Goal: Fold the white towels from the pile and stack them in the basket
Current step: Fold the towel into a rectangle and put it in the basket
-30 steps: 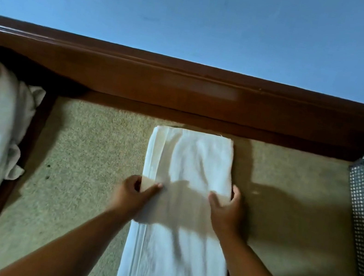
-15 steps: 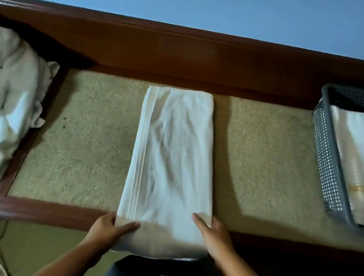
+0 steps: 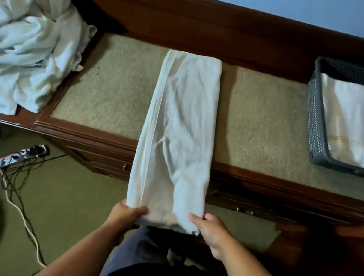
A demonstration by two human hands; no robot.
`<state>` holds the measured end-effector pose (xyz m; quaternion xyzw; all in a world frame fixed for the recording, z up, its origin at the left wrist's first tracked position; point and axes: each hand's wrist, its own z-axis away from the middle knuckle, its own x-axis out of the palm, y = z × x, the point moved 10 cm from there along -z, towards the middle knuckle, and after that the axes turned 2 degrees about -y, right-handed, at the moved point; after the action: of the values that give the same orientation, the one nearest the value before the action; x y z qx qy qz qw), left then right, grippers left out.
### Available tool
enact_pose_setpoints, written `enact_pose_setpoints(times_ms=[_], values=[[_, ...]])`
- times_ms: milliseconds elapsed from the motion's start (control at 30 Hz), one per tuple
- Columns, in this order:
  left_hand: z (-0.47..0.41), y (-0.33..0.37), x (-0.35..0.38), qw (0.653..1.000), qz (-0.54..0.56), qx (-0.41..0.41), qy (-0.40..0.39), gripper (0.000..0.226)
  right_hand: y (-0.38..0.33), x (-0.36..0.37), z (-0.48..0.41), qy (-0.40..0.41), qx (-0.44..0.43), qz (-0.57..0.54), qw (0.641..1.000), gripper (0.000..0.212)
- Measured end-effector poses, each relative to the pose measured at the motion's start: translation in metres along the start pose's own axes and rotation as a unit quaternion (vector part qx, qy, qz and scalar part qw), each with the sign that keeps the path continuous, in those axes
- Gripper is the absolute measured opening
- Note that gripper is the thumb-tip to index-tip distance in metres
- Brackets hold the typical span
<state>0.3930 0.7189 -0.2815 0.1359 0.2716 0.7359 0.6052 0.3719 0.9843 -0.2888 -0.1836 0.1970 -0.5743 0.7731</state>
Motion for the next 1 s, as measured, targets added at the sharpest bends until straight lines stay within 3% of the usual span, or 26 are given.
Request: enact_pose_setpoints(times_ms=[167,300,467,833,1000], values=[[0.018,-0.002,-0.024,0.996,0.078,0.030,-0.008,0.023,-0.013,-0.009,0.035,-0.003,-0.028,-0.007,1.000,0.018],[0.032,0.002,-0.026,0.990,0.134,0.040,-0.032,0.015,-0.025,-0.009,0.054,0.010,-0.063,0.003,0.998,0.016],[0.050,-0.001,-0.029,0.986,0.143,0.054,-0.068,0.020,-0.009,-0.001,0.069,0.041,-0.057,-0.079,0.994,0.027],[0.098,-0.043,-0.117,0.985,0.121,0.085,-0.092,0.025,0.035,0.080,0.132,0.066,-0.068,-0.163,0.982,0.012],[0.110,-0.048,-0.114,0.983,0.102,0.074,-0.134,0.021,0.056,0.087,0.146,0.105,-0.082,-0.257,0.957,0.009]])
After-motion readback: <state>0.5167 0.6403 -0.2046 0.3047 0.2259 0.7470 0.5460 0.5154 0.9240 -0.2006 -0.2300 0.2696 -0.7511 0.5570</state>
